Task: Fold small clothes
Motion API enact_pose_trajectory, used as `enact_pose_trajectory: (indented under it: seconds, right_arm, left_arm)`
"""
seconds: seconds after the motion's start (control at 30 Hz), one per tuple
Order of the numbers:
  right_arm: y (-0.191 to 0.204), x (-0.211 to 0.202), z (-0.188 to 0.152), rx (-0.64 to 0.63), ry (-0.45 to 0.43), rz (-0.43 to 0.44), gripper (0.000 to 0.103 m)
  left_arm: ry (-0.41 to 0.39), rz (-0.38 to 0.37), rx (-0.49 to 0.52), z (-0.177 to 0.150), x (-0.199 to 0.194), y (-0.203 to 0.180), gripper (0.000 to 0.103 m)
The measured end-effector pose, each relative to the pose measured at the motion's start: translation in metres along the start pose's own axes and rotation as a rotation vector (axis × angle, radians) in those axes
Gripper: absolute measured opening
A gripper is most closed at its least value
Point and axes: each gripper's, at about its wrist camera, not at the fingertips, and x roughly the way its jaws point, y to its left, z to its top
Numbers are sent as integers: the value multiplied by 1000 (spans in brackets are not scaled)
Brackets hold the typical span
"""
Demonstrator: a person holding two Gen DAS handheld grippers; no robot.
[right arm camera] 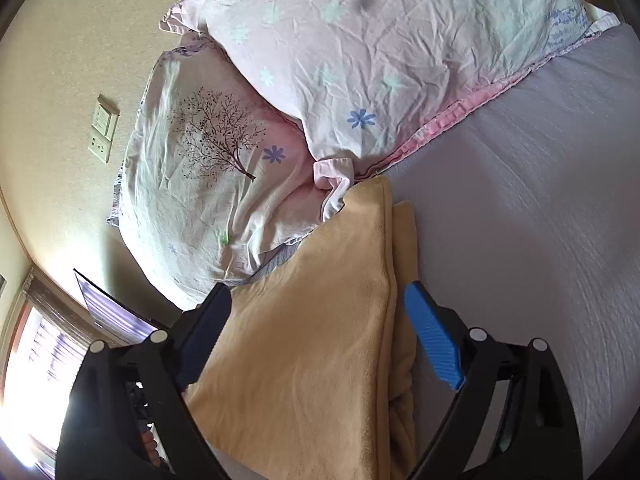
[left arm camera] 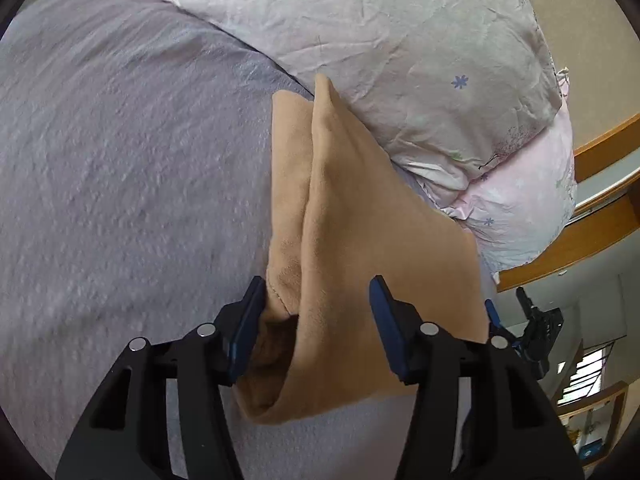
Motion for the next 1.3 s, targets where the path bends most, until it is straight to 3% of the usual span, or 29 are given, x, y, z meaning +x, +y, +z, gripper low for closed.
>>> enact_pose_trajectory:
  seconds: [0.03,0.17,0.33,0.43,0.53,0.63,0.67,0.73,0.77,0.83,0.9,0.97,1.07,1.2,1.3]
  right_arm:
    - [2,3,0,6,1,7,89]
    - [-1,2,0,26,-13,35,89]
    - [-6,-7,1,58,-51,52,89]
    - [-8,-15,2,49,-89,27,89]
    - [-11,-21,3,37,-115,-5,89]
    - [-20,-25,4,46,-123,-32,89]
    - [-23,-27,5,59,-123,-31,89]
    - [-27,-27,5,73,-122,-25,89]
    - [-27,-27,6,68,-121,-23,89]
    - [-23,-28,7,28,-122,-43,89]
    - [-21,-27,8,16,-115,-35,89]
    - [-21,-20,7,31,-55,17,89]
    - [-16,-3,2,21,40,19,89]
    - [-7,19,-9,-26,142,-31,88]
    - [-5,25,-14,-46,168,-59,82]
  left_arm:
    - [18,-17,-18,-1,4,0,20]
    - [-10,-141,-27,5,-4,-20,18]
    - [-28,-279,127,17,-4,-109,18]
    - [51,-371,234,4,36,-178,18]
    - [204,-412,312,-29,101,-235,19]
    - [370,-405,343,-58,156,-263,27]
    - [405,-450,320,-64,163,-264,27]
    - [403,-511,303,-63,157,-261,33]
    - [357,-507,314,-58,144,-256,41]
    - [244,-470,327,-48,118,-243,74]
    - [129,-388,329,-33,91,-223,76]
    - [79,-266,326,-24,79,-201,76]
    - [94,-120,288,-18,88,-175,76]
    - [194,-77,229,-21,120,-151,76]
    - [190,-84,250,-24,129,-153,76]
